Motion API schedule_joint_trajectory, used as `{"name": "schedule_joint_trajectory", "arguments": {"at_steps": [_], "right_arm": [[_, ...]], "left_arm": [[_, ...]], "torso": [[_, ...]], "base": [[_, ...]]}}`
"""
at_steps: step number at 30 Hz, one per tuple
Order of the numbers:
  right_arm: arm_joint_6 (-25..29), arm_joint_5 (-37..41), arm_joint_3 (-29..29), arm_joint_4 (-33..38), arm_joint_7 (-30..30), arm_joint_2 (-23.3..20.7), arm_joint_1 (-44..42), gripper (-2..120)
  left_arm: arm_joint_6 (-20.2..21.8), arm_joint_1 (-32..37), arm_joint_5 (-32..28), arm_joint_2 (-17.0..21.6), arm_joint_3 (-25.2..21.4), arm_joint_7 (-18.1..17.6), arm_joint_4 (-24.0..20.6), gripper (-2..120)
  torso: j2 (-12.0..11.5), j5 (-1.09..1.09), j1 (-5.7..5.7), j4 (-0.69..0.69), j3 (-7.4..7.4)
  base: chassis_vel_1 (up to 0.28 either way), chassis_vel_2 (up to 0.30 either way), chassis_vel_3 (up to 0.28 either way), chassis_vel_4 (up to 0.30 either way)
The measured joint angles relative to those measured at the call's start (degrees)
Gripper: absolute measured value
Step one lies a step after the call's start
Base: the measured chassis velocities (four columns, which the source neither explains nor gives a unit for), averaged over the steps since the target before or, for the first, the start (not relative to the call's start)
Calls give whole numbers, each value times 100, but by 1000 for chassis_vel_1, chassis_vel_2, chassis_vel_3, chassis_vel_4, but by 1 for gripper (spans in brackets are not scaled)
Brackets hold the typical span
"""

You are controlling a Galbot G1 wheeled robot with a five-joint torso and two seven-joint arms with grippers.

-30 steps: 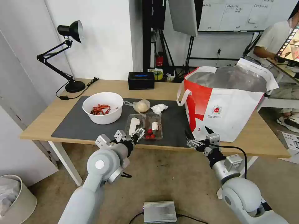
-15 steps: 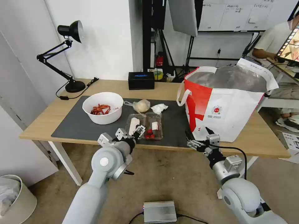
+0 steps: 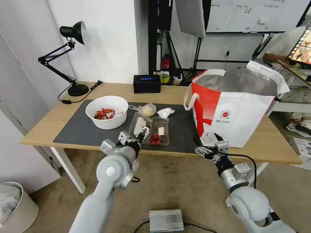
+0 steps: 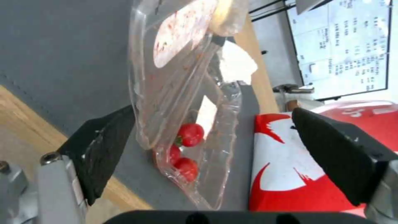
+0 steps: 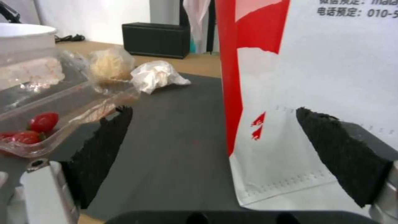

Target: Pick up the trash from the table and place it into the takeout bag.

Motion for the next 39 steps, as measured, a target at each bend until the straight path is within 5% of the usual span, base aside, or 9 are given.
{"name": "schedule_joint_trajectory", "arguments": {"at_steps": [16, 39], "right_arm": [[19, -25, 4, 21, 0, 30, -40, 100], [36, 141, 42, 181, -3, 54, -48, 100]], "left_arm": [[-46, 114, 226, -40, 113, 648, -69, 100], [-61, 101, 534, -226, 388, 853, -110, 100]], "torso": [[0, 0, 0, 0, 0], [0, 0, 0, 0, 0]], "base": [[0, 0, 0, 0], [0, 0, 0, 0]]}}
